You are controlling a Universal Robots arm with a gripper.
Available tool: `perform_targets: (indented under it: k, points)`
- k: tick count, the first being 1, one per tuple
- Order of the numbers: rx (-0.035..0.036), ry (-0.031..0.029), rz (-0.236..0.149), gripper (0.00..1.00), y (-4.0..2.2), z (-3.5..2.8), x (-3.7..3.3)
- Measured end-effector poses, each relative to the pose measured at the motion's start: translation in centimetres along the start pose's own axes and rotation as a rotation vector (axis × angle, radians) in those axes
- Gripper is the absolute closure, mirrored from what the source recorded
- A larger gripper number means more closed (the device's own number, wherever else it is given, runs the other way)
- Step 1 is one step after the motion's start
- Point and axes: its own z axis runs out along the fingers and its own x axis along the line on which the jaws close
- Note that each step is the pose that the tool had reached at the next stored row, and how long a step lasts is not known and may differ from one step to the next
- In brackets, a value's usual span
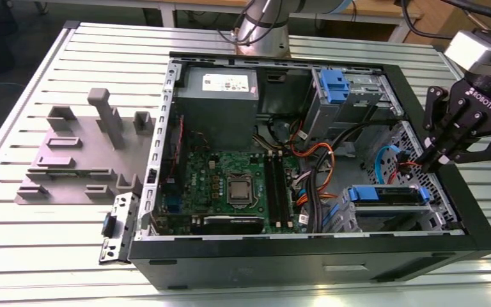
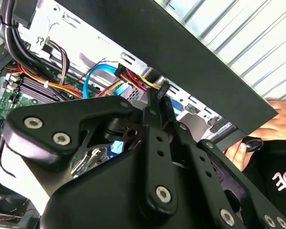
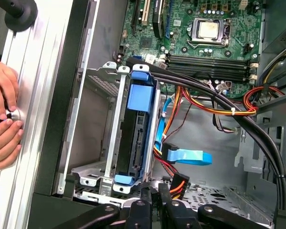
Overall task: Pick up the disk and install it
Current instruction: 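Insert the first disk wire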
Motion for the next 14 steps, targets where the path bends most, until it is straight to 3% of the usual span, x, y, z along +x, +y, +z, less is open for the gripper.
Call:
perform_targets:
  k: [10,14]
  points:
    - [0.0009,0.0016,0.0,0.82,0.03,-0.15,0.02]
    - [0.0004,0.0049,0.001,0.82,0.04,-0.24,0.03]
